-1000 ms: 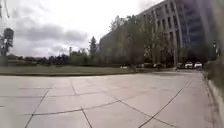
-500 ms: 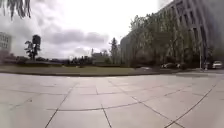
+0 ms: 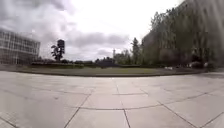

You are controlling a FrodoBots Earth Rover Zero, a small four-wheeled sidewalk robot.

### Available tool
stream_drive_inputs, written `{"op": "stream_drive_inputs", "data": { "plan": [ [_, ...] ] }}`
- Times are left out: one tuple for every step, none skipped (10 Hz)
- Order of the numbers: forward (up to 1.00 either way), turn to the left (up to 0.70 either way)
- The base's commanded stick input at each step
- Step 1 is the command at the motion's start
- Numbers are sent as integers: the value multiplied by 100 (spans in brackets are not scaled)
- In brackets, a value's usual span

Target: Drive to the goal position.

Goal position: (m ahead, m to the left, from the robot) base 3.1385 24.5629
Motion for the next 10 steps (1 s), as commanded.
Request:
{"op": "stream_drive_inputs", "data": {
  "plan": [
    [0, 70],
    [0, 70],
    [0, 70],
    [0, 70],
    [0, 70],
    [0, 70],
    [0, 70],
    [0, 70],
    [0, 70],
    [0, 70]
  ]
}}
